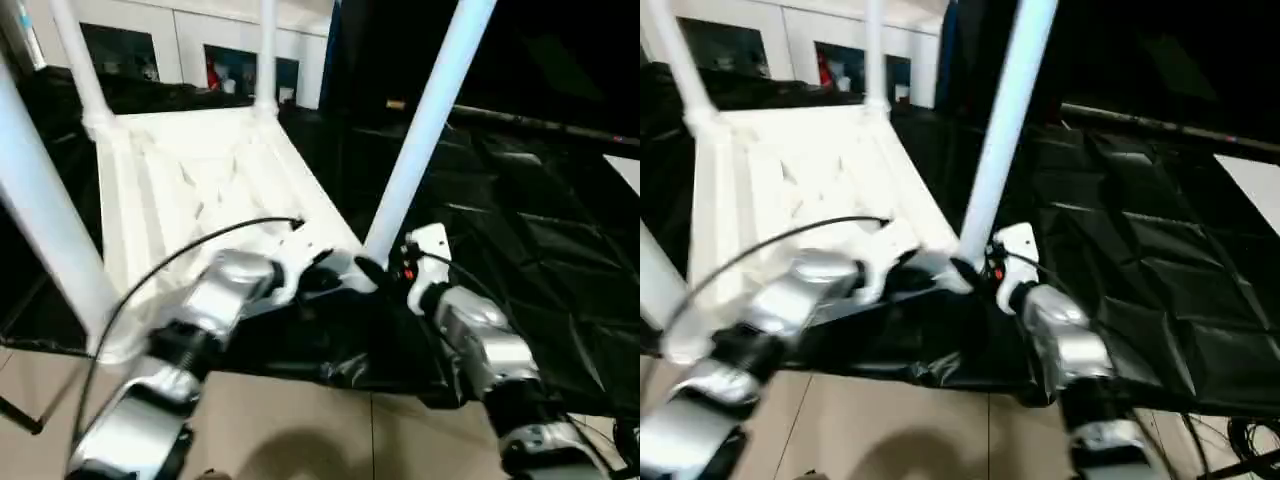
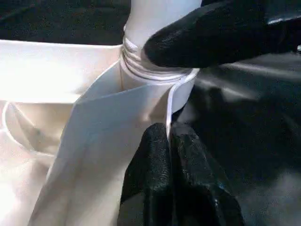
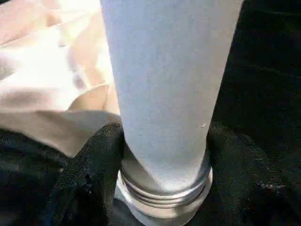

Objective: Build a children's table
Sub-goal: Rotate leg to tighten

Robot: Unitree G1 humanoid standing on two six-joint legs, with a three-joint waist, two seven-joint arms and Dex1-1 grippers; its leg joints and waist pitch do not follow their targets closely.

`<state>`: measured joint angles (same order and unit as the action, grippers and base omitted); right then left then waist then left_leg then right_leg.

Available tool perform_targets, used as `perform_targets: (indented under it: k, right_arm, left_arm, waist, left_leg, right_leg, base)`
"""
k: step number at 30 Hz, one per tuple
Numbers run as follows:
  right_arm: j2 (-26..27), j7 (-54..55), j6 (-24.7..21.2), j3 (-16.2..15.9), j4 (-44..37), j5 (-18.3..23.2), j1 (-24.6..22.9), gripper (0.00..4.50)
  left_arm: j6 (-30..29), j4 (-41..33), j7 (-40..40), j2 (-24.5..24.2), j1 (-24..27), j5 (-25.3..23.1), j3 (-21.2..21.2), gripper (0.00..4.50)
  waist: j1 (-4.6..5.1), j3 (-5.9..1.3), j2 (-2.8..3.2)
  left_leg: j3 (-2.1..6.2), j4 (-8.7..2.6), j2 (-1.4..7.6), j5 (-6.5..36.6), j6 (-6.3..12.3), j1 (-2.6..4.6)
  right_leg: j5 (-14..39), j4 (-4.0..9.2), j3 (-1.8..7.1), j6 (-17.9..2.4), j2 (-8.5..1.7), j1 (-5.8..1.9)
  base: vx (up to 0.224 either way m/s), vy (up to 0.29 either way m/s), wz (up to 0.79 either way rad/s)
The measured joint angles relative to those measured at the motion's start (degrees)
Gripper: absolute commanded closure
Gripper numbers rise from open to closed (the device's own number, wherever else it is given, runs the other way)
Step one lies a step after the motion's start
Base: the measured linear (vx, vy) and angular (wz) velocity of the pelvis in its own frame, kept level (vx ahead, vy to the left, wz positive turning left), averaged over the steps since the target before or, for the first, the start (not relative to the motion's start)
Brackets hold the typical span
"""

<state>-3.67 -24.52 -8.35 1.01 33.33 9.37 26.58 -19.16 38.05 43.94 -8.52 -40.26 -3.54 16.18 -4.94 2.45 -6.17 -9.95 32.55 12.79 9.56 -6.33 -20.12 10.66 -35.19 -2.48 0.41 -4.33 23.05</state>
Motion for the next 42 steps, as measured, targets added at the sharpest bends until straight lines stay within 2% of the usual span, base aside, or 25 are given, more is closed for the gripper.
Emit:
perform_targets:
  k: [2, 8, 9, 12, 13, 16, 19, 24, 31, 34, 37, 39, 42]
  right_arm:
    - [0.8, 1.7, -0.1, 0.8, -0.1, 0.1, 0.2, 2.02]
    - [-0.1, -0.1, 1.9, -0.3, -0.7, -1.1, 0.3, 2.02]
    - [-0.8, -1.9, 2.2, -0.5, -0.7, -0.9, 0.2, 1.72]
    - [-3.7, -9.2, 2.3, -1.9, -0.7, -0.1, 0.2, 1.59]
    - [-4.4, -11.0, 2.3, -2.4, -0.7, 0.0, 0.2, 1.29]
    - [-6.4, -15.6, 2.3, -3.8, -1.2, 0.0, -0.1, 1.17]
    - [-10.8, -24.4, 2.2, -6.3, -4.0, 0.6, -1.7, 1.17]
    - [-12.7, -32.4, 2.2, -8.2, -5.0, 2.1, -1.9, 1.17]
    - [-13.5, -34.7, 2.9, -9.0, -5.1, 1.8, -1.8, 1.17]
    - [-13.5, -35.0, 2.9, -9.2, -5.0, 1.6, -1.8, 1.51]
    - [-13.5, -35.9, 2.8, -9.4, -5.0, 1.6, -1.8, 1.62]
    - [-13.5, -36.0, 2.8, -9.4, -5.0, 1.6, -1.7, 1.91]
    - [-13.6, -36.1, 2.9, -9.3, -5.0, 2.1, -1.5, 2.0]
  left_arm:
    - [0.2, 0.8, -1.1, 0.7, -0.5, -0.3, -0.1, 4.5]
    - [1.5, 1.6, -0.5, 0.0, -0.8, -0.6, -0.4, 4.5]
    - [1.8, 1.5, 0.3, -0.8, -0.7, -0.6, -0.4, 4.5]
    - [3.2, -0.2, 4.8, -3.9, 0.2, -0.4, 0.0, 4.5]
    - [3.8, -0.8, 6.2, -4.4, 0.6, -0.3, 0.2, 4.5]
    - [4.9, -2.6, 10.4, -6.8, 1.7, 0.3, 0.5, 4.5]
    - [5.1, -7.6, 19.0, -11.0, 4.4, 2.6, 1.4, 4.5]
    - [3.9, -11.6, 25.2, -13.8, 6.3, 4.1, 1.9, 4.5]
    - [3.9, -12.2, 26.3, -14.6, 6.8, 4.6, 1.9, 4.5]
    - [3.8, -12.3, 26.3, -14.6, 6.9, 4.6, 1.9, 4.5]
    - [3.5, -12.4, 26.4, -14.6, 6.9, 4.6, 1.8, 4.5]
    - [3.4, -12.4, 26.4, -14.6, 6.9, 4.6, 1.8, 4.5]
    - [3.3, -12.4, 26.4, -14.6, 6.9, 4.6, 1.7, 4.5]
  waist:
    - [-0.03, -0.02, 0.03]
    - [0.16, -0.03, 0.08]
    - [0.18, -0.02, 0.09]
    - [0.23, 0.0, 0.12]
    - [0.23, 0.02, 0.14]
    - [0.03, 0.06, 0.2]
    - [-0.15, 0.09, 0.25]
    - [-0.36, 0.12, 0.27]
    - [-0.24, 0.13, 0.22]
    - [-0.25, 0.14, 0.22]
    - [-0.24, 0.14, 0.21]
    - [-0.22, 0.14, 0.19]
    - [-0.2, 0.13, 0.17]
  left_leg:
    - [0.0, -0.01, 0.0, 0.0, 0.0, -0.01]
    - [-0.01, -0.14, 0.0, 0.0, 0.0, 0.0]
    - [0.0, -0.2, 0.01, 0.0, 0.0, 0.0]
    - [0.04, -0.26, 0.03, 0.0, 0.0, -0.01]
    - [0.05, -0.28, 0.05, 0.0, -0.01, -0.02]
    - [0.04, -0.24, 0.04, 0.0, -0.01, -0.05]
    - [0.01, -0.24, 0.04, 0.0, 0.0, -0.14]
    - [-0.05, -0.19, 0.04, 0.0, 0.06, -0.34]
    - [-0.05, -0.18, 0.05, 0.0, 0.05, -0.3]
    - [-0.05, -0.18, 0.05, 0.0, 0.05, -0.3]
    - [-0.05, -0.17, 0.05, 0.0, 0.05, -0.31]
    - [-0.05, -0.16, 0.05, 0.0, 0.05, -0.31]
    - [-0.05, -0.15, 0.05, 0.0, 0.05, -0.3]
  right_leg:
    - [0.0, 0.02, 0.0, 0.0, 0.0, 0.0]
    - [0.0, 0.03, -0.02, -0.1, 0.03, 0.05]
    - [0.0, 0.03, -0.04, 0.0, 0.05, 0.06]
    - [0.0, 0.03, -0.09, 0.0, 0.11, 0.1]
    - [0.0, 0.03, -0.09, 0.0, 0.12, 0.1]
    - [-0.1, 0.07, -0.08, -0.2, 0.08, 0.11]
    - [-0.1, 0.2, -0.08, -0.2, 0.06, 0.1]
    - [0.0, 0.23, -0.1, -0.2, 0.02, 0.19]
    - [0.0, 0.18, -0.1, -0.2, 0.02, 0.19]
    - [0.0, 0.19, -0.09, -0.2, 0.02, 0.19]
    - [0.0, 0.19, -0.1, -0.2, 0.02, 0.19]
    - [0.0, 0.18, -0.1, -0.2, 0.02, 0.19]
    - [0.0, 0.17, -0.09, -0.2, 0.02, 0.19]
  base:
    - [0.0, 0.0, 0.0]
    - [0.0, 0.0, 0.0]
    - [0.0, 0.0, 0.0]
    - [0.0, 0.0, 0.0]
    - [0.0, 0.0, 0.0]
    - [0.0, 0.0, 0.0]
    - [0.0, 0.0, 0.0]
    - [0.0, 0.0, 0.0]
    - [0.0, 0.0, 0.0]
    - [0.0, 0.0, 0.0]
    - [0.0, 0.0, 0.0]
    - [0.0, 0.0, 0.0]
    - [0.0, 0.0, 0.0]
